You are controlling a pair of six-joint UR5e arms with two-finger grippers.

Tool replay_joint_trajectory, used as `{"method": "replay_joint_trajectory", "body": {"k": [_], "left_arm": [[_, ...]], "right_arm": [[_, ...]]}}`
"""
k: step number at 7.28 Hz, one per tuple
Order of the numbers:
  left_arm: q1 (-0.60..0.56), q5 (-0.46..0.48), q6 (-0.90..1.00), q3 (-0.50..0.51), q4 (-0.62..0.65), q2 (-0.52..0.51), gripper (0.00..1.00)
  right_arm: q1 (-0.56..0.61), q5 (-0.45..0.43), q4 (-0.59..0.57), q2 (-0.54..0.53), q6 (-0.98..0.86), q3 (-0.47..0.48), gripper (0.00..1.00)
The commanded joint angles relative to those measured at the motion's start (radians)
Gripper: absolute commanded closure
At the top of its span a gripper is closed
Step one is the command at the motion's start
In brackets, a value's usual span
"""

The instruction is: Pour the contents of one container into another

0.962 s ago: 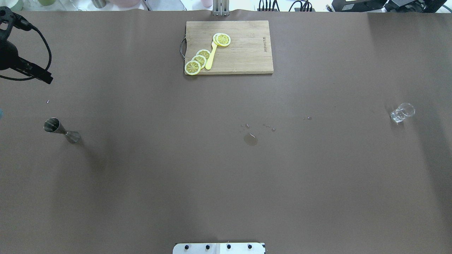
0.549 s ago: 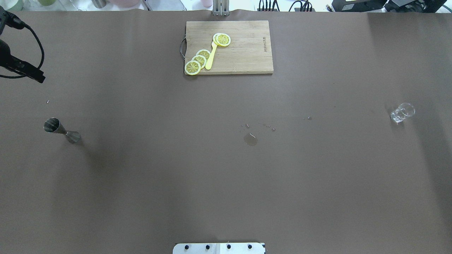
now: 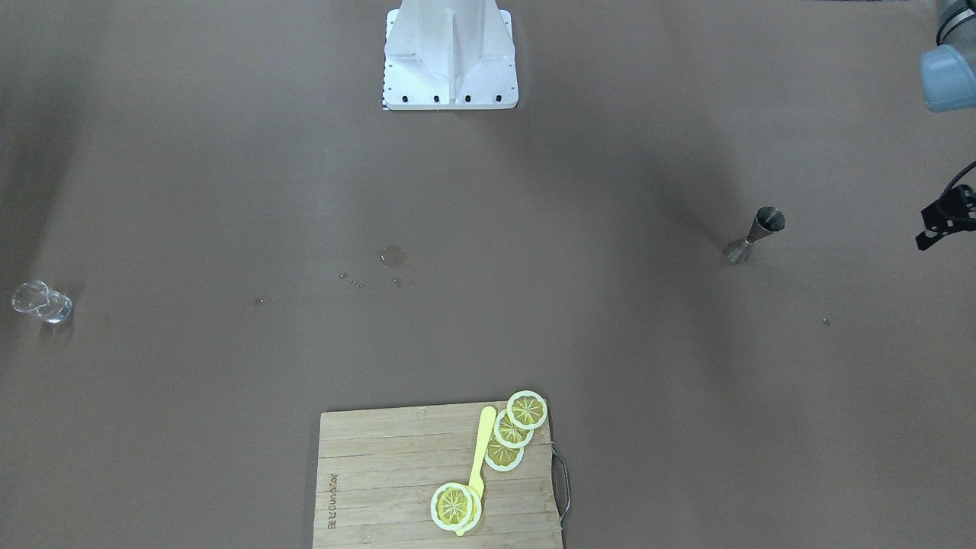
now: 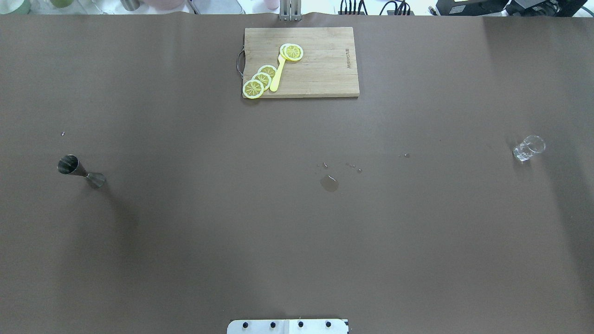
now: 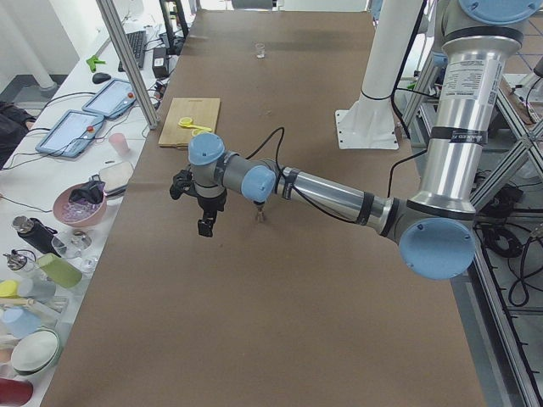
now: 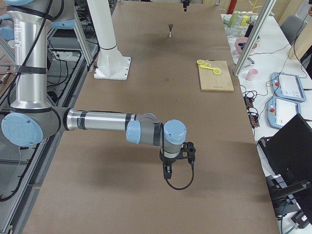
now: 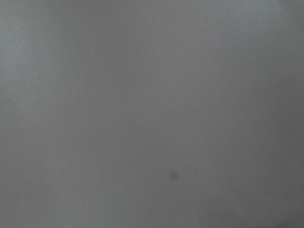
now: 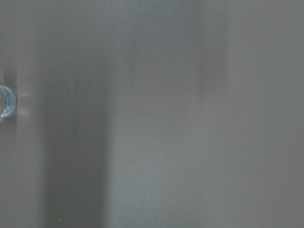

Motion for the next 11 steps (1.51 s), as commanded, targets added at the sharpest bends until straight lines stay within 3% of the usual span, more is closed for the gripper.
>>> {"method": "replay_joint_trajectory", "body": {"k": [1,5,8,11], "left_arm": [[-0.108,-0.088,0.061,-0.004,-0.004,0.119,0.02],[-0.149,-0.094,0.173,-0.022,0.001,0.229,0.02],[-0.215,-0.09,0.316,-0.038,0.132,0.234,0.02],[-0.229,-0.077,0.335,-0.033,0.156,0.243,0.02]], "right_arm": [[0.0,-0.001,0.0,0.0,-0.002,0.0,0.0],[0.0,-0.001,0.002,0.0,-0.002,0.0,0.0],[0.0,-0.001,0.002,0.0,-0.003,0.0,0.0],[0.0,-0.002,0.002,0.0,-0.003,0.0,0.0]]}}
